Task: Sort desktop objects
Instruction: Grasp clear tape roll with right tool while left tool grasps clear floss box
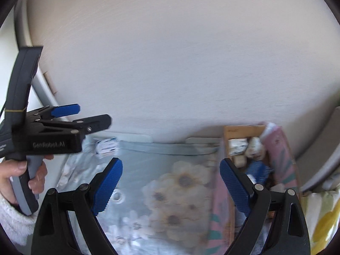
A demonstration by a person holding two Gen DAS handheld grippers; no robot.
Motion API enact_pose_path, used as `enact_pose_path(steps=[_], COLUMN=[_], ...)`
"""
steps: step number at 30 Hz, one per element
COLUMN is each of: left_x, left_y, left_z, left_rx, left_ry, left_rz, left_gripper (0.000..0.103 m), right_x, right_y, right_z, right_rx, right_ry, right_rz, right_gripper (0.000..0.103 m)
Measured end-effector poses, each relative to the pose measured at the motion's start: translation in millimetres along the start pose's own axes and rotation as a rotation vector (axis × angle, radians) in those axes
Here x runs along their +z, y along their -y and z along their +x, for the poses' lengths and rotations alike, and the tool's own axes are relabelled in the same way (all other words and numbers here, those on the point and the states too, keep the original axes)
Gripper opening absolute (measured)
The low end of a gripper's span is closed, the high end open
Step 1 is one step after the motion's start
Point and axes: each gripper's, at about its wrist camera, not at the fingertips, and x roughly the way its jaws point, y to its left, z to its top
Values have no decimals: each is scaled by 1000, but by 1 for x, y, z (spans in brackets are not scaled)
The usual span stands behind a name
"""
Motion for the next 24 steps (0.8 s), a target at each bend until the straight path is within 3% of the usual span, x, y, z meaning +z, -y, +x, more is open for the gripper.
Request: enact_pose_path(steps=[8, 17, 21, 24], left_x=[-56, -66, -66, -69], left_y=[-73, -91, -95, -99], left_z=[50, 141, 168, 176], left_rx=[64, 92, 162, 144], left_ry=[-86, -125, -159, -155], left_rz=[-132, -236, -281, -321], left_gripper=[103, 103, 103, 103], right_x=[-38, -93, -105, -110], right_y=[-41, -93, -119, -133], right_z=[50, 127, 146, 157], right_rx=[47, 44, 43, 46], right_ry=[-99, -228, -237, -241], right_rz=[-68, -167, -232, -271], right_gripper=[91, 91, 91, 91])
